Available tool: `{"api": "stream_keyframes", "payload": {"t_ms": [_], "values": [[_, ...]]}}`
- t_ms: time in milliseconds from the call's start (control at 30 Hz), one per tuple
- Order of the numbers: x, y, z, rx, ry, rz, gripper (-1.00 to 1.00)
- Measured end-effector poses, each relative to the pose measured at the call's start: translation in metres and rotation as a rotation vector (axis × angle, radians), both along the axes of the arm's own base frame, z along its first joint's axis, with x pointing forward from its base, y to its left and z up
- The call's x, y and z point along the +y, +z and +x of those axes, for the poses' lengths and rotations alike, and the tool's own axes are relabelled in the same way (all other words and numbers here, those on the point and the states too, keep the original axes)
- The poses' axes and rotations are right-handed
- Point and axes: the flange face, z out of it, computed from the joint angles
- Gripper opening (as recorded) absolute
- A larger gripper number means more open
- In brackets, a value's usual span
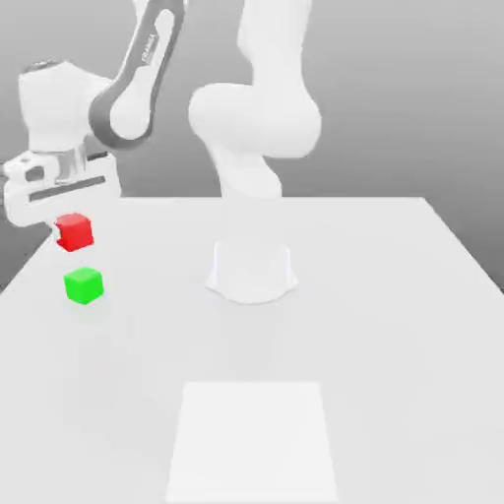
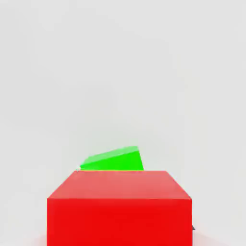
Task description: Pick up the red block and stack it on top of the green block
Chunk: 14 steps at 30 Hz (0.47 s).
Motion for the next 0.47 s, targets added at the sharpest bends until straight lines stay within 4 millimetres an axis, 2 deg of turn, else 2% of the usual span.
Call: {"api": "stream_keyframes", "payload": {"t_ms": [200, 267, 300, 467], "values": [[0.000, -0.035, 0.000, -0.004, 0.001, 0.005, -1.00], [0.000, -0.035, 0.000, -0.004, 0.001, 0.007, -1.00], [0.001, -0.036, 0.000, -0.004, 0.001, 0.008, 1.00], [0.001, -0.036, 0.000, -0.004, 0.001, 0.008, 1.00]]}}
